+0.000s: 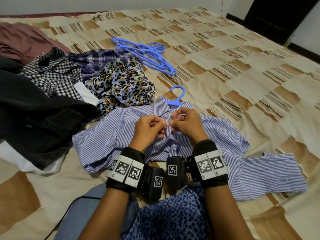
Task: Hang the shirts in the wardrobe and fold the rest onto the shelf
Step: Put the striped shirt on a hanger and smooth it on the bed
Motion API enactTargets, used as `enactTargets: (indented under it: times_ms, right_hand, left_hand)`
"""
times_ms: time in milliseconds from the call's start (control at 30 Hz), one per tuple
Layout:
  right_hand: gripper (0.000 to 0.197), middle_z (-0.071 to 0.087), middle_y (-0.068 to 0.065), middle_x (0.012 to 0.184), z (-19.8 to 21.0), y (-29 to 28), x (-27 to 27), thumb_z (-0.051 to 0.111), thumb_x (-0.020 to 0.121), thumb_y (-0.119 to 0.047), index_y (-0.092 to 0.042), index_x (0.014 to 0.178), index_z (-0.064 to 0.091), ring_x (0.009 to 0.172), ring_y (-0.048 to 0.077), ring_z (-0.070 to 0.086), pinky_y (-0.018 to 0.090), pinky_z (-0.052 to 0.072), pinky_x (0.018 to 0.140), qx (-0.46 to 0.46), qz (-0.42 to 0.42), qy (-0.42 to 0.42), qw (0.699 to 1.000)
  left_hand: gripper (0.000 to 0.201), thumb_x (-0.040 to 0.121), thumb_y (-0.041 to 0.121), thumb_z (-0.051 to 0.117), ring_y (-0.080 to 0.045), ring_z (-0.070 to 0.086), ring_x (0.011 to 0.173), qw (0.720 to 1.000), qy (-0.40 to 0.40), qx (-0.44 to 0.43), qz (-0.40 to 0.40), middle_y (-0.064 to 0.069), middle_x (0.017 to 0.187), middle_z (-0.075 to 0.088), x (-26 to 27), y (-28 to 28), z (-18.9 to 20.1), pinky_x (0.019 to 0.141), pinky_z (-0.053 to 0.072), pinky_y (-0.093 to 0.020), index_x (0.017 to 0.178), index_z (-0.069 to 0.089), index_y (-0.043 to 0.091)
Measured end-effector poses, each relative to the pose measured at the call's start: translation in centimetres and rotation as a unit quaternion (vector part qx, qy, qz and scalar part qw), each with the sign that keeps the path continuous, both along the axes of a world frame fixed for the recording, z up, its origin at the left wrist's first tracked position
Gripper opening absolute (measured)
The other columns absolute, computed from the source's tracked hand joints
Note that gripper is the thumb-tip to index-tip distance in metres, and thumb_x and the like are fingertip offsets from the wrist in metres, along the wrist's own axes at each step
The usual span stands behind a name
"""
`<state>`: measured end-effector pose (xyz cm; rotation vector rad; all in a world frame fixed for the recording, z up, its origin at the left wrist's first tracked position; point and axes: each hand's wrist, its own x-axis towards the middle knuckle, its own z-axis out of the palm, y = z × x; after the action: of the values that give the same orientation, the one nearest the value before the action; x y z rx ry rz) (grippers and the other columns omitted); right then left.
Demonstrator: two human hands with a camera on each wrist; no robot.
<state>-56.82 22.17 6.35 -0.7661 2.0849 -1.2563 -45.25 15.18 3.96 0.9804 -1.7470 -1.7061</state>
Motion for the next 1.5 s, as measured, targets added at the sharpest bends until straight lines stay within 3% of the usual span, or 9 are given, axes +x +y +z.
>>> enactTargets:
  times_ms: [167,400,467,667,867,1033,1300,1433,1500]
  right_hand:
    - [0.020,0.061,0.010,0.064,-0.2,0.0,-0.3,0.059,0.081,0.010,-0.010,0.086,0.057,0.062,0.023,0.062,0.046,0.055,0.077,-0.052,-0.029,-0.001,0.998]
    - [0.017,0.069,0.020,0.084,-1.6,0.0,-1.8,0.059,0.078,0.007,-0.009,0.073,0.064,0.082,0.035,0.067,0.049,0.054,0.082,0.083,-0.016,0.072,0.994]
    - [0.004,0.069,0.021,0.087,-1.8,0.1,-1.5,0.063,0.078,0.002,0.001,0.080,0.067,0.089,0.036,0.066,0.047,0.053,0.086,0.174,0.030,0.100,0.979]
    - [0.021,0.071,0.017,0.096,-1.3,-0.8,0.0,0.079,0.071,-0.007,0.001,0.089,0.071,0.096,0.028,0.066,0.040,0.052,0.091,0.266,0.140,0.082,0.950]
    - [0.015,0.068,0.009,0.078,-2.0,-1.7,0.8,0.079,0.071,-0.004,-0.008,0.069,0.064,0.077,0.021,0.068,0.035,0.057,0.081,0.291,0.178,0.065,0.938]
    - [0.036,0.058,0.011,0.082,-2.8,-2.2,1.5,0.079,0.069,-0.009,-0.012,0.061,0.044,0.088,0.029,0.063,0.035,0.053,0.079,0.320,0.200,0.145,0.915]
    - [0.008,0.063,0.017,0.088,-2.2,-1.0,2.9,0.058,0.081,-0.006,-0.010,0.076,0.053,0.086,0.030,0.060,0.033,0.047,0.073,0.202,0.043,0.276,0.939]
    - [0.031,0.043,0.002,0.058,-0.8,-0.4,4.4,0.057,0.080,-0.006,-0.012,0.055,0.041,0.062,0.019,0.046,0.027,0.037,0.057,0.155,0.061,0.233,0.958]
    - [0.021,0.057,0.010,0.062,-0.2,0.1,4.5,0.061,0.077,-0.007,-0.002,0.059,0.054,0.068,0.025,0.057,0.032,0.047,0.063,0.129,0.054,0.179,0.974]
  left_hand:
    - [0.028,0.067,0.024,0.083,-0.005,0.057,0.062,0.975,-0.151,-0.050,-0.153,0.004,0.067,0.061,0.6,-0.2,-0.4,0.064,0.045,-0.022,0.083,0.061,0.016]
    - [0.011,0.081,0.019,0.072,-0.010,0.050,0.062,0.973,-0.188,-0.133,0.007,0.004,0.062,0.053,1.4,-1.3,-0.9,0.065,0.039,-0.023,0.077,0.064,0.013]
    - [0.013,0.082,0.021,0.071,-0.013,0.050,0.064,0.969,-0.208,-0.137,0.003,0.005,0.061,0.051,1.3,-1.2,-1.0,0.066,0.037,-0.023,0.077,0.063,0.012]
    - [0.019,0.087,0.020,0.064,-0.020,0.052,0.073,0.965,-0.231,-0.128,0.004,-0.003,0.066,0.054,1.0,-1.1,-1.1,0.071,0.040,-0.027,0.082,0.066,0.001]
    - [0.019,0.088,0.016,0.062,-0.020,0.050,0.073,0.961,-0.254,-0.107,-0.010,-0.002,0.061,0.049,1.0,-1.1,-1.2,0.072,0.039,-0.027,0.084,0.066,-0.003]
    - [0.012,0.084,0.016,0.066,-0.022,0.052,0.073,0.959,-0.261,-0.101,-0.044,-0.012,0.073,0.052,0.9,-1.0,-1.2,0.074,0.046,-0.033,0.079,0.061,0.006]
    - [0.021,0.083,0.022,0.069,-0.019,0.043,0.065,0.950,-0.278,-0.128,-0.055,-0.008,0.068,0.047,0.7,-0.3,-0.5,0.061,0.032,-0.029,0.073,0.055,0.009]
    - [0.007,0.080,0.009,0.069,-0.018,0.052,0.072,0.959,-0.240,-0.146,-0.033,-0.005,0.066,0.055,1.5,0.1,0.7,0.070,0.046,-0.031,0.076,0.063,0.006]
    - [0.006,0.080,0.007,0.070,-0.013,0.051,0.065,0.969,-0.205,-0.135,-0.014,-0.001,0.063,0.055,2.5,0.2,1.2,0.063,0.044,-0.024,0.077,0.064,0.007]
